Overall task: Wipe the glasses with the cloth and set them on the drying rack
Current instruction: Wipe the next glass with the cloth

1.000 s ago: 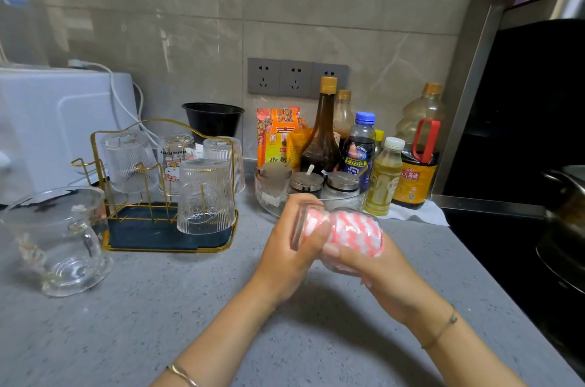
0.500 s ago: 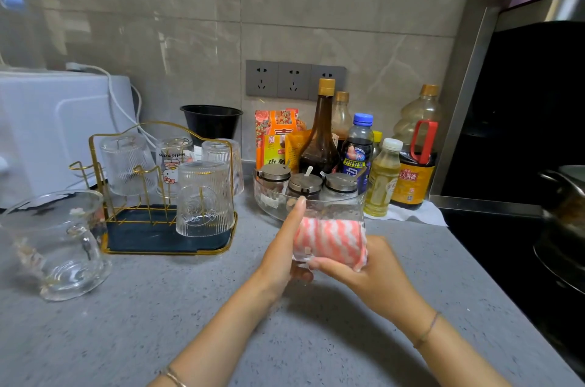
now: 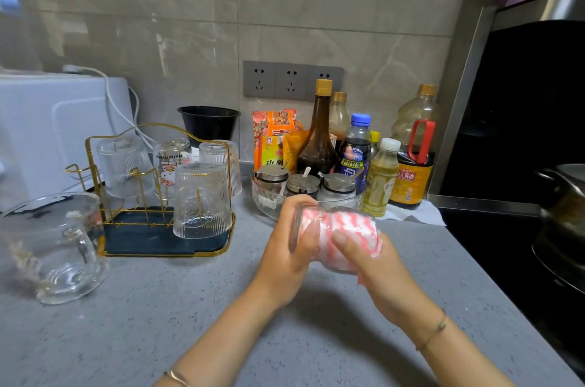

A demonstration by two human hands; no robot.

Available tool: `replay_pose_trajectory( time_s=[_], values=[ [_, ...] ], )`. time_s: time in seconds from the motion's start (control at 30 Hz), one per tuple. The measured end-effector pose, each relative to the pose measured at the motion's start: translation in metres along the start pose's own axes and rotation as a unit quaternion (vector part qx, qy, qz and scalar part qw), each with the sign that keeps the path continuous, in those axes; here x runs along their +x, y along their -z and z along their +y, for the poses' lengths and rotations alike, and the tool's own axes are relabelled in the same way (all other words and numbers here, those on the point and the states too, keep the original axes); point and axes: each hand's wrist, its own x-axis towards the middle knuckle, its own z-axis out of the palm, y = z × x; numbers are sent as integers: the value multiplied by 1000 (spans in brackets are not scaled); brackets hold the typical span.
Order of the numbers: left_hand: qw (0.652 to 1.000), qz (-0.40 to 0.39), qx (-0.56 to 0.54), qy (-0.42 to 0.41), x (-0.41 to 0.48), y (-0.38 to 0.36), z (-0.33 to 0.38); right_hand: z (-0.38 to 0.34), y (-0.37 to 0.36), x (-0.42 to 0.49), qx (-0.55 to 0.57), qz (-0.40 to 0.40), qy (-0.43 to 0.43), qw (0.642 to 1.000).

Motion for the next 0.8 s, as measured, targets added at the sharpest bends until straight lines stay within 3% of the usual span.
replay_pose_trajectory(
  time_s=[0.13,0.23,0.43,0.53,0.67,0.8],
  values=[
    [999,-39,13,3,2,0,0,-2,4,3,21,17,-6,1000],
    [998,-50,-27,32,1,-1,2,-1,6,6,-33,36,22,999],
    [957,-35,-104,268,3,-7,6,12,13,9,-197,-3,112,974],
    [943,-1,-130,308,5,-6,1,15,13,6,-263,-34,137,955],
    [966,50,-74,244,3,-9,4,11,5,3,-191,-68,108,973],
    [997,32,-15,74,3,-5,1,4,4,3,-103,-43,58,992]
  ],
)
